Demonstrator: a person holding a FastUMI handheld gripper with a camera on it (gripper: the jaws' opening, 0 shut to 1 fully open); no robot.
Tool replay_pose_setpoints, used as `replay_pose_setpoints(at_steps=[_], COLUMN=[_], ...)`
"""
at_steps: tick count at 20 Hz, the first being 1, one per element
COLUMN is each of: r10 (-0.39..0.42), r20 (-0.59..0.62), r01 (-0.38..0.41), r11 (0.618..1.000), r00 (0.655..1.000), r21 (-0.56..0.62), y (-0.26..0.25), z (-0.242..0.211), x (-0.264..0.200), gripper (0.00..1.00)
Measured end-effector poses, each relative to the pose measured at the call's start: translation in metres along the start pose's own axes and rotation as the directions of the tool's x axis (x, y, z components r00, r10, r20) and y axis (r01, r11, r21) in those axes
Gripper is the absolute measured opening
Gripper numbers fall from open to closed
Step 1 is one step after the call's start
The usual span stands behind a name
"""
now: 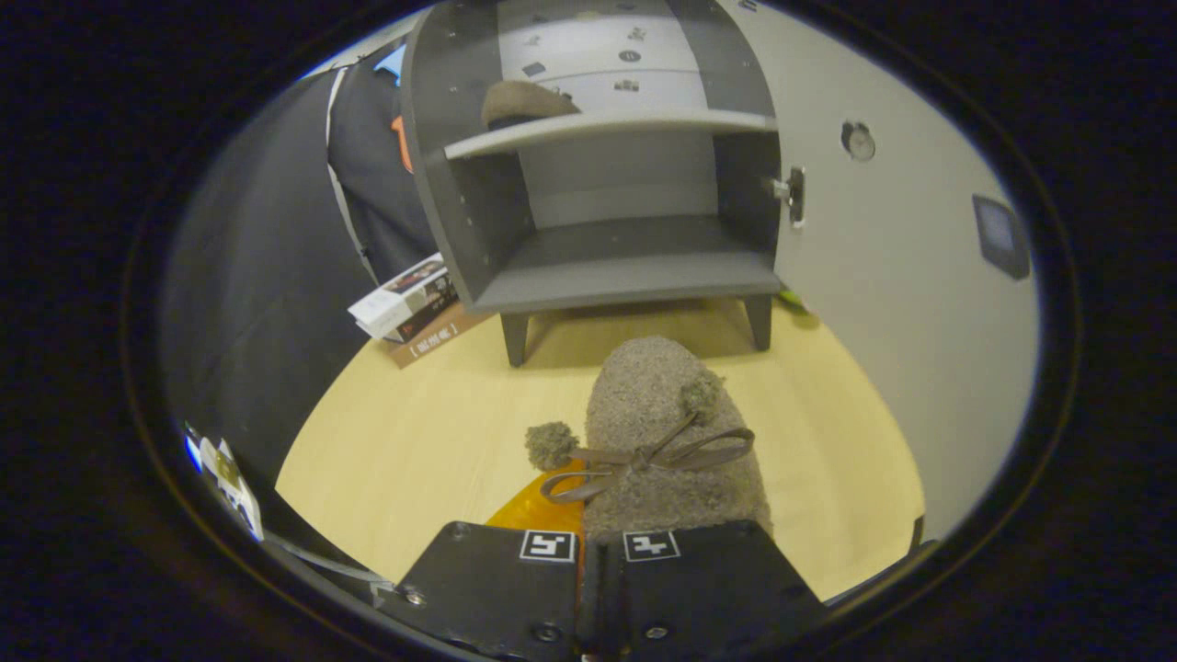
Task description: Open the shoe cabinet door, grab the shoes and put them into the shoe cabinet, then close the shoe cabinet door.
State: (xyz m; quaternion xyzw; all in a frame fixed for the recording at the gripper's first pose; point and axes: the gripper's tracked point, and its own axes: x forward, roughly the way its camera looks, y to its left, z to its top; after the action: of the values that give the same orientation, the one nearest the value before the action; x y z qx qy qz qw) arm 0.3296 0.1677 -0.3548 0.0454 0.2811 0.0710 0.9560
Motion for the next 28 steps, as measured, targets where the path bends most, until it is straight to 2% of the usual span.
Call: replay_pose_setpoints(at_steps=[9,15,21,28], r10=[0.004,0.017,0.028,0.029], r20=[0.224,0.335,0.416,0.434], r01=[-0.003,0.003,0.005,0.013], r11=[1.000,0.998,0.997,0.996], r00=[0.974,0.942,0.909,0.900], r21=[-0.006,-0.058,-0.078,-0.093], y=[0.021,0.037,0.048,0.048], z=[0.125,0.212,0.293,0.373], x=[-0.110,-0.147,-0.139,-0.071], gripper=[0.06,0.06,0.06,0.06])
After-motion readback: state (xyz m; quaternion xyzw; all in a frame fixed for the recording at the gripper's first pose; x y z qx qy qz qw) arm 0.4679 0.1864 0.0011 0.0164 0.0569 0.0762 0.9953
